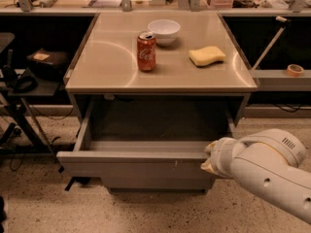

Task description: Open top drawer

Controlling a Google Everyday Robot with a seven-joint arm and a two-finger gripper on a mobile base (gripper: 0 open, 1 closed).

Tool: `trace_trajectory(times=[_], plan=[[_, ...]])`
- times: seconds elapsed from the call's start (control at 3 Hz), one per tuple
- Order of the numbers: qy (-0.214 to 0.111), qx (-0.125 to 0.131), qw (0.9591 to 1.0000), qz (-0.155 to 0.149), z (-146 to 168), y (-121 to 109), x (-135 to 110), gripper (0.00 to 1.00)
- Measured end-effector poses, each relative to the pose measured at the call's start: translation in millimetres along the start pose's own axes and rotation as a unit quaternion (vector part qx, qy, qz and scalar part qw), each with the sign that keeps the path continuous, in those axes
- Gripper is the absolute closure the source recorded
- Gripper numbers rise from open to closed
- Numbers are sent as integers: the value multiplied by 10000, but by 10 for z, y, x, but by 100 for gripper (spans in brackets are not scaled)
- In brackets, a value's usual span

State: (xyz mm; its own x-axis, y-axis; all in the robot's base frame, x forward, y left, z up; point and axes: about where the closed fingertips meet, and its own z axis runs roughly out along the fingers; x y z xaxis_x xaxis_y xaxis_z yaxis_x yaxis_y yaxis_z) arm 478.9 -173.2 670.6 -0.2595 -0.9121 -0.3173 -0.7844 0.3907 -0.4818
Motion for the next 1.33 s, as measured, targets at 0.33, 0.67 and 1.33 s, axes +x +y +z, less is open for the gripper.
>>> trace_trajectory(times=[0.33,0.67,1.33], plan=[[37,3,10000,7,-70,94,63,100],[37,3,10000,7,-80,95,55,100],[70,1,10000,13,-147,182,109,100]])
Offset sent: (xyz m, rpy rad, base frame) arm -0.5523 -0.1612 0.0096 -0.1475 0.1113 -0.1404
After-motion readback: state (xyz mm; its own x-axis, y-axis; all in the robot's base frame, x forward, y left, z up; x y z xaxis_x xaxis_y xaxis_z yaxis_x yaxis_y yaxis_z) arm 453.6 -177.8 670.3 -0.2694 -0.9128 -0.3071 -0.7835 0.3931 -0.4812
